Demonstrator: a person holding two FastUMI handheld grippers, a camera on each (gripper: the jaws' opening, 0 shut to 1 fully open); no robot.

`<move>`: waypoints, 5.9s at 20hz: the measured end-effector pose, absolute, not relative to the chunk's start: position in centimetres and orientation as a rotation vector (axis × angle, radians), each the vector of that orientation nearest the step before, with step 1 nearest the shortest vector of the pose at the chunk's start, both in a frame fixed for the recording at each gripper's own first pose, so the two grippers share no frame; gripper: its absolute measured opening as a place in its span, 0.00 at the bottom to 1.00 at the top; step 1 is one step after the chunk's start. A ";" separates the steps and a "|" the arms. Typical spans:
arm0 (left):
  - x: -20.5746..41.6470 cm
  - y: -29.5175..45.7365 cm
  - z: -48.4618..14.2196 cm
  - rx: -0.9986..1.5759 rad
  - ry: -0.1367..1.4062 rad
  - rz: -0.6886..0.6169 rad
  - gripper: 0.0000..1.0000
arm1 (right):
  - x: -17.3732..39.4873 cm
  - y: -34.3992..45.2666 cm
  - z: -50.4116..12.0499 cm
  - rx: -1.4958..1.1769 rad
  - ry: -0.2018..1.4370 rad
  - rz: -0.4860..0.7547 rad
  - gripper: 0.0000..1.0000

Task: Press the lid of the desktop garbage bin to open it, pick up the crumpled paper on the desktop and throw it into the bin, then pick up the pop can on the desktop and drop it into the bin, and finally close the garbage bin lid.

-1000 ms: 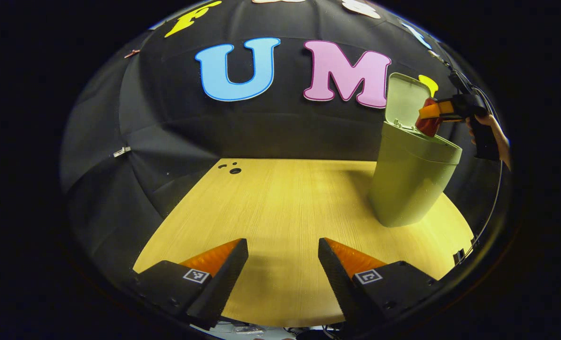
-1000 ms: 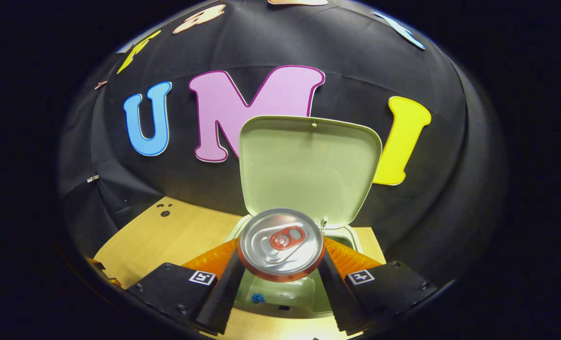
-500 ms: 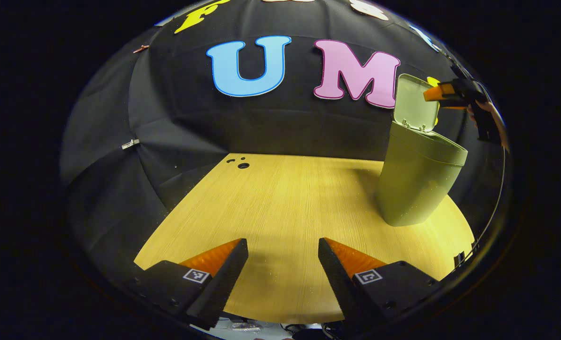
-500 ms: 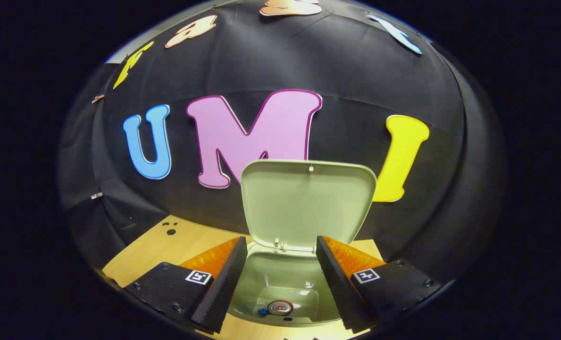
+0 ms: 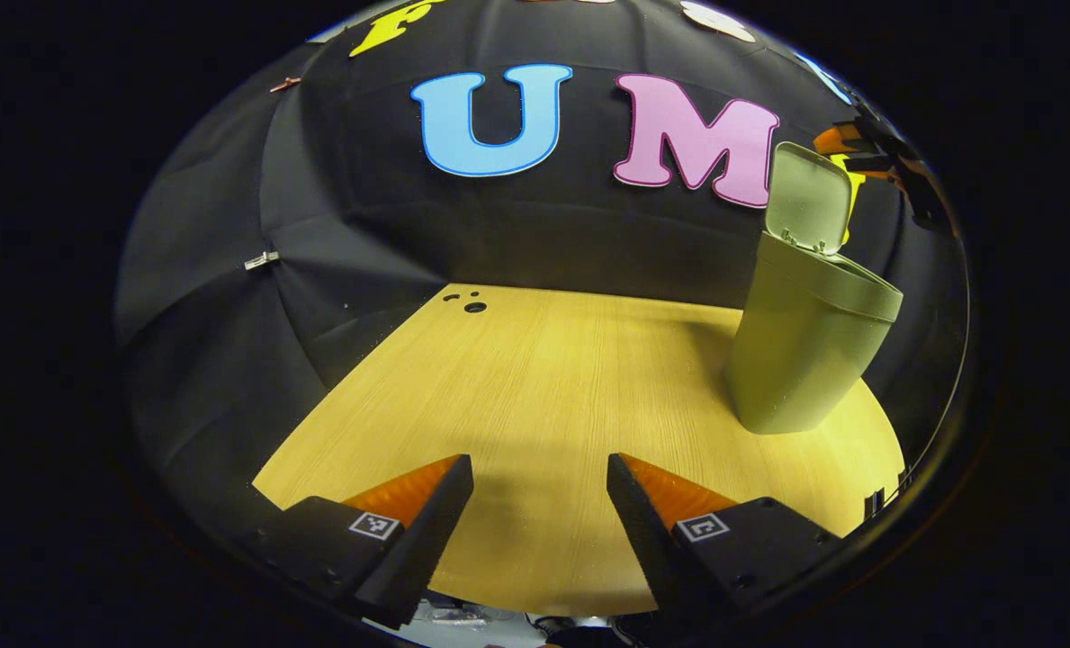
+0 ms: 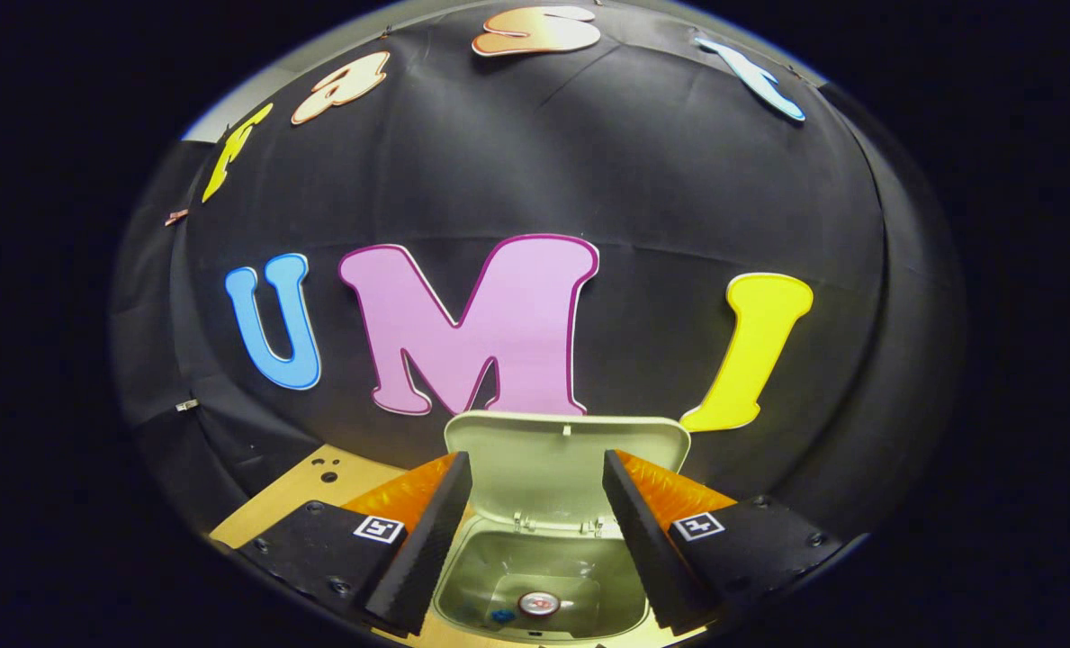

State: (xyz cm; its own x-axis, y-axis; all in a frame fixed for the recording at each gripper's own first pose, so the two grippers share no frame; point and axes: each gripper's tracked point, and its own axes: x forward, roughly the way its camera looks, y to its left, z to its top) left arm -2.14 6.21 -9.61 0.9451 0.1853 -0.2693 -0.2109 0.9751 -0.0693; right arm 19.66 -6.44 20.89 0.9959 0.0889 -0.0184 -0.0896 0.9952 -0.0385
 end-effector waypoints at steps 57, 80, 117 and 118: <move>-1.6 9.4 -10.8 -0.063 0.219 0.070 0.96 | 14.1 -8.3 1.8 -0.003 0.224 -0.140 0.95; -1.1 5.9 0.6 0.073 -0.048 0.000 0.96 | 3.4 -4.6 4.5 -0.006 -0.014 -0.104 0.96; -3.5 -0.6 -1.9 0.028 0.014 -0.092 0.96 | -7.0 1.7 -8.1 0.054 0.241 0.029 0.99; -3.6 -0.5 -2.0 0.034 0.013 -0.090 0.96 | -7.1 1.6 -8.2 0.056 0.243 0.026 0.99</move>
State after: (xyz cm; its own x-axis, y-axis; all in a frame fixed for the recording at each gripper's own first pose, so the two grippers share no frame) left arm -3.57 -0.50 -1.95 0.9958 -0.0900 -0.0143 0.0904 0.9953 0.0336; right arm -7.08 1.57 -8.22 0.9703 0.0327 -0.2397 -0.0191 0.9981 0.0591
